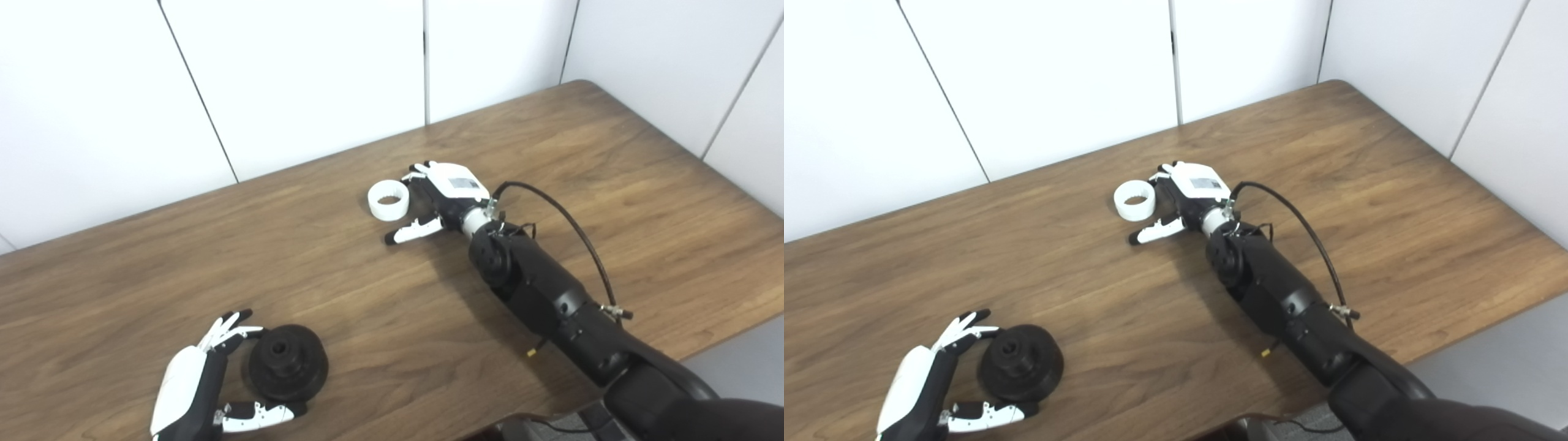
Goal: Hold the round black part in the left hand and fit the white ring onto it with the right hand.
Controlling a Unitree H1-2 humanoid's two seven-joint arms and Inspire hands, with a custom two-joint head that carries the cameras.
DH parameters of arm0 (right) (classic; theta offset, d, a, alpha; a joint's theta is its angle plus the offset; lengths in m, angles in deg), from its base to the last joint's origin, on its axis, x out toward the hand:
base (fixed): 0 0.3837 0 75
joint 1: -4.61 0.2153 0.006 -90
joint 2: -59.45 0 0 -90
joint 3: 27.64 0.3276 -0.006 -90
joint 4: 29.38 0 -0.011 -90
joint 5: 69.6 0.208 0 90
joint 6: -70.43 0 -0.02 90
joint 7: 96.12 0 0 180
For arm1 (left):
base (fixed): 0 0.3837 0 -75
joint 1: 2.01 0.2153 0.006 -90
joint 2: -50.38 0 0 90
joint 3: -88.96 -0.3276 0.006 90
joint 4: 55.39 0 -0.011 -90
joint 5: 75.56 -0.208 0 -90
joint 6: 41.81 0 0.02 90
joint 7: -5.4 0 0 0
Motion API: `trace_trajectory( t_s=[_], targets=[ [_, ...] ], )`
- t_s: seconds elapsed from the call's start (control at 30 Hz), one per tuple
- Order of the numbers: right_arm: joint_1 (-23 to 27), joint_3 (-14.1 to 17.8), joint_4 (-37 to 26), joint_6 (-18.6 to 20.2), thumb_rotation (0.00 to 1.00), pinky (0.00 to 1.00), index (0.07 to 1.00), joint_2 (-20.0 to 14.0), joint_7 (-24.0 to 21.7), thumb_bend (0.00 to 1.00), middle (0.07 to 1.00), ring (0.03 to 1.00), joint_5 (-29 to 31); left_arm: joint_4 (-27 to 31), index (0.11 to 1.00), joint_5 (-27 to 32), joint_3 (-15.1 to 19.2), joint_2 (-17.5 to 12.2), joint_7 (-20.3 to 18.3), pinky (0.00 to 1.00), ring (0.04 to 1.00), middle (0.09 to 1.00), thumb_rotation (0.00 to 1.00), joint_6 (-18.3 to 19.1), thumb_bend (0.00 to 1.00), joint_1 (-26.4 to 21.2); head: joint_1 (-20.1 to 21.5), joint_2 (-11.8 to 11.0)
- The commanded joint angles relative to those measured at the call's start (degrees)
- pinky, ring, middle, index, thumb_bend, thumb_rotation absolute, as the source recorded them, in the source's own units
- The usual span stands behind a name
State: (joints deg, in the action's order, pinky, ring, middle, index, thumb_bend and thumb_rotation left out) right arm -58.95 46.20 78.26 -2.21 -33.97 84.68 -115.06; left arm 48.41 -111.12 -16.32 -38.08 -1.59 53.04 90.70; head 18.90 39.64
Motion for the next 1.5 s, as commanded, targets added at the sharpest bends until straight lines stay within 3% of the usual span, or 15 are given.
trace_trajectory(
  t_s=[0.0,0.37,0.83,1.13,1.4,1.43,1.47],
  targets=[
    [1.02,-0.2,0.45,0.99,0.61,1.0,0.819,0.97,1.9,0.76,0.945,0.994,-0.9,0.53,0.592,-1.2,-0.35,-0.63,-0.95,0.96,0.977,0.926,0.22,0.55,0.9,0.26,0.0,0.05],
    [0.85,0.15,3.26,3.21,0.61,1.0,0.791,4.44,7.3,0.76,0.931,0.971,0.03,1.04,0.592,-1.53,-0.68,-0.68,-0.82,0.96,0.979,0.928,0.21,0.83,0.9,0.54,-0.65,0.47],
    [1.43,0.19,5.46,3.7,0.57,0.99,0.765,5.95,10.93,0.75,0.926,0.962,1.32,1.13,0.591,-1.66,-0.81,-0.61,-0.73,0.97,0.982,0.928,0.22,1.09,0.9,0.48,-1.09,0.72],
    [1.19,0.31,7.69,-0.26,0.35,1.0,0.674,6.61,17.98,0.69,0.88,0.922,1.81,1.65,0.592,-1.76,-0.83,-0.41,-1.12,0.97,0.983,0.929,0.21,2.06,0.9,0.51,-1.19,1.03],
    [1.35,0.67,9.35,-2.63,0.27,1.0,0.617,6.95,22.98,0.67,0.858,0.907,1.73,1.59,0.592,-1.81,-1.01,-0.3,-0.91,0.97,0.982,0.929,0.22,2.11,0.9,0.44,-1.43,1.09],
    [1.4,0.69,9.63,-2.71,0.2,1.0,0.545,7.04,23.56,0.58,0.855,0.903,1.71,1.57,0.592,-1.8,-1.03,-0.32,-0.9,0.98,0.983,0.929,0.22,2.06,0.9,0.43,-1.43,1.1],
    [1.42,0.71,9.81,-2.85,0.18,1.0,0.521,7.12,24.04,0.55,0.852,0.9,1.77,1.56,0.592,-1.76,-1.03,-0.31,-0.9,0.98,0.982,0.929,0.22,2.04,0.9,0.42,-1.5,1.11]
  ],
)
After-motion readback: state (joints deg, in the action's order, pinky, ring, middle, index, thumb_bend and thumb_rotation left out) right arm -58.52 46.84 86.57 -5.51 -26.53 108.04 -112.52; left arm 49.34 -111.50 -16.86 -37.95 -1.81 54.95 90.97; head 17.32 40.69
